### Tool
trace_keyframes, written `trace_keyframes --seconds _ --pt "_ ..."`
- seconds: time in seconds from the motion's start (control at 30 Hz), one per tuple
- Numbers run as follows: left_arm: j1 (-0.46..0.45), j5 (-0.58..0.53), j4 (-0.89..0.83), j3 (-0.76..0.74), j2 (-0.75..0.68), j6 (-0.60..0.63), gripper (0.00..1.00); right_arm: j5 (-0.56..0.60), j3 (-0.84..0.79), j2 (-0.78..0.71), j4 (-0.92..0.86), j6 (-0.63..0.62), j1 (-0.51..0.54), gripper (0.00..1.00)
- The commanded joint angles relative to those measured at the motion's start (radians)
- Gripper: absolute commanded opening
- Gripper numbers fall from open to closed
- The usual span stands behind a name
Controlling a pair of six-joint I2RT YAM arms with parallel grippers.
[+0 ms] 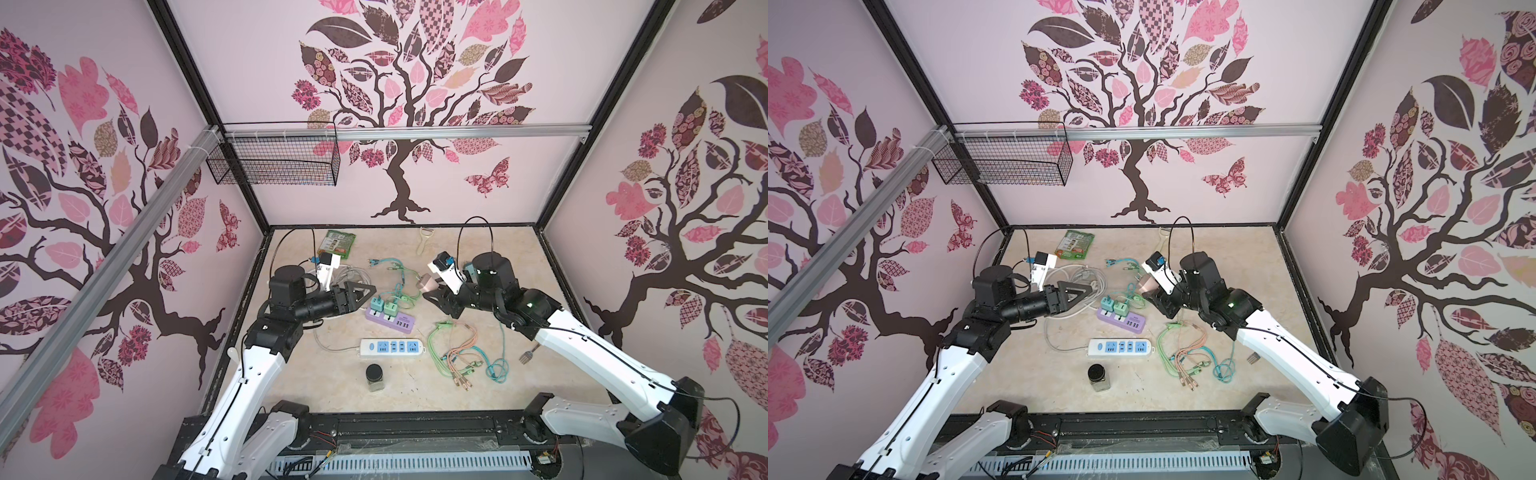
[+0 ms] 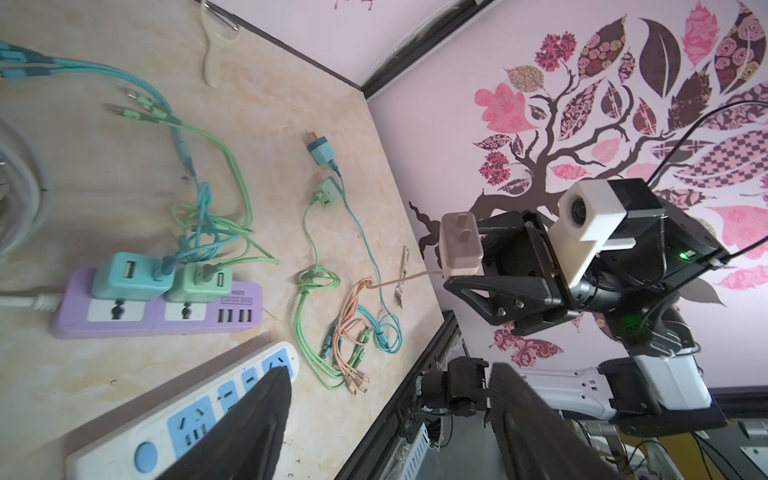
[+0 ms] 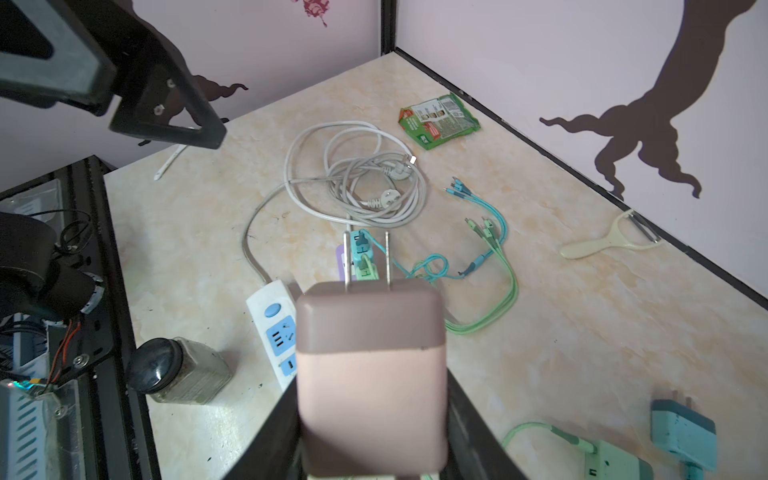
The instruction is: Insert the plug
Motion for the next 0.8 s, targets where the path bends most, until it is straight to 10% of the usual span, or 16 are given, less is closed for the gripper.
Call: trace_keyframes --seconds 0.0,0.77 --pt "-0.029 0.012 0.052 0.048 0.022 -0.026 0.78 0.01 -0.01 -0.036 0.025 -0.023 0.038 0.24" --pt "-0.243 0.001 0.127 0.119 0.186 -0.035 0.71 0.048 -0.008 -0.024 0.046 -0.052 0.144 0.24"
